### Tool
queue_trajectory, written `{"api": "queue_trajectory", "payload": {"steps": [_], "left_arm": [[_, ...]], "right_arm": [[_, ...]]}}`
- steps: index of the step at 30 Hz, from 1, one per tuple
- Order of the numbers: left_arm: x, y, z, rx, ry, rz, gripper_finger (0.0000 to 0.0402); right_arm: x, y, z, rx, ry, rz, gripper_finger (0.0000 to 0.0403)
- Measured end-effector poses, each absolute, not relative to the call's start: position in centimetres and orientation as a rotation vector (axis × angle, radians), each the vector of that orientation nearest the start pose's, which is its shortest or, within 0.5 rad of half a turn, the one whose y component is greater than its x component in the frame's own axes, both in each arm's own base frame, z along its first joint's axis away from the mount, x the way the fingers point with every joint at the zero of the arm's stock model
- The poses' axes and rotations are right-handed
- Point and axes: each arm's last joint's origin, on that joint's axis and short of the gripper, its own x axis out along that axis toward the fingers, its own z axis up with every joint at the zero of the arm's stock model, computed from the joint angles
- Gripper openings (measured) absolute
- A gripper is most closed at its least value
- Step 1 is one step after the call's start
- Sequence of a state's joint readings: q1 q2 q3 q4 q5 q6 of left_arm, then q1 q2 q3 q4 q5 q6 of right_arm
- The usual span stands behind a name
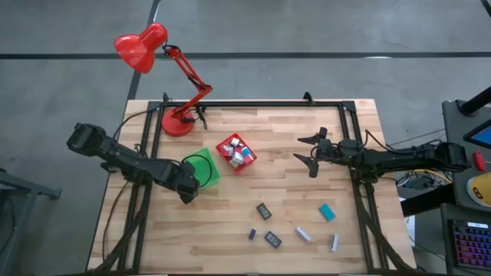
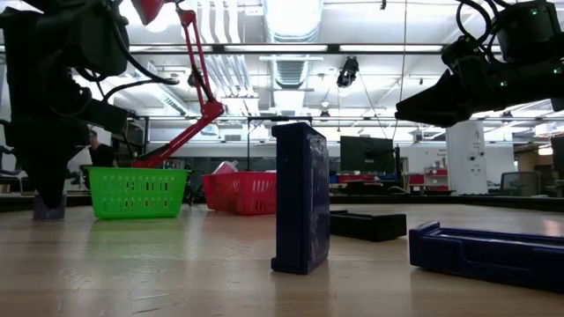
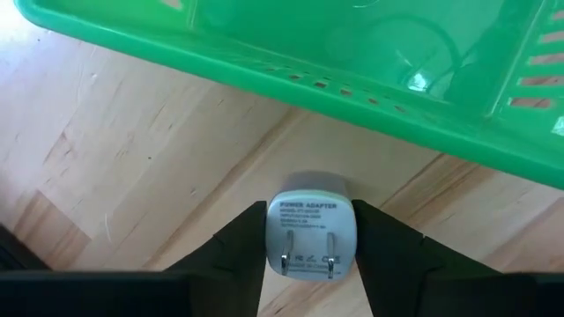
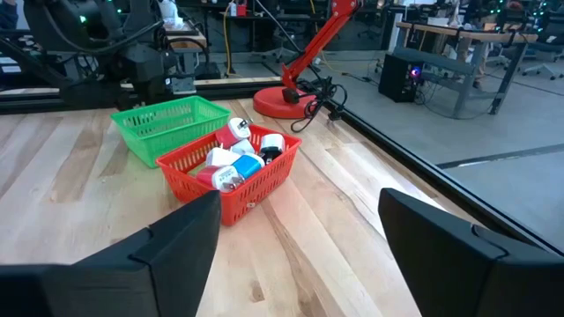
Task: Pick & Place Office items
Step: Put the dark blue charger adapter into the red bin
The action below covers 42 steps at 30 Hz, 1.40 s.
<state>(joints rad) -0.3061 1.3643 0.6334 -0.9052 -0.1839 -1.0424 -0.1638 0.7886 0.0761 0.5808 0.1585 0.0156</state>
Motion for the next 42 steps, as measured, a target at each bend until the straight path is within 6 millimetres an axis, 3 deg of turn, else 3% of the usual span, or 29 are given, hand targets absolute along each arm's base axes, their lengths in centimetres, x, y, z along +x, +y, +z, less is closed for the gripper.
{"api": "queue_trajectory", "payload": {"steps": [9, 22, 30, 42], "left_arm": [[17.3, -5.0, 15.8, -0.446, 1.434, 0.685, 0.0151], [16.9, -4.9, 20.5, -0.497, 1.303, 0.557, 0.0151], [16.9, -4.3, 22.6, -0.433, 1.101, 0.641, 0.0151], [19.1, -3.8, 23.8, -0.364, 0.744, 0.719, 0.0151]], "right_arm": [[15.1, -3.0, 16.3, 0.016, 0.130, -0.323, 0.0308], [15.1, -3.0, 16.3, 0.016, 0.130, -0.323, 0.0299], [15.1, -3.0, 16.3, 0.016, 0.130, -0.323, 0.0311], [15.1, -3.0, 16.3, 0.016, 0.130, -0.323, 0.0299]]}}
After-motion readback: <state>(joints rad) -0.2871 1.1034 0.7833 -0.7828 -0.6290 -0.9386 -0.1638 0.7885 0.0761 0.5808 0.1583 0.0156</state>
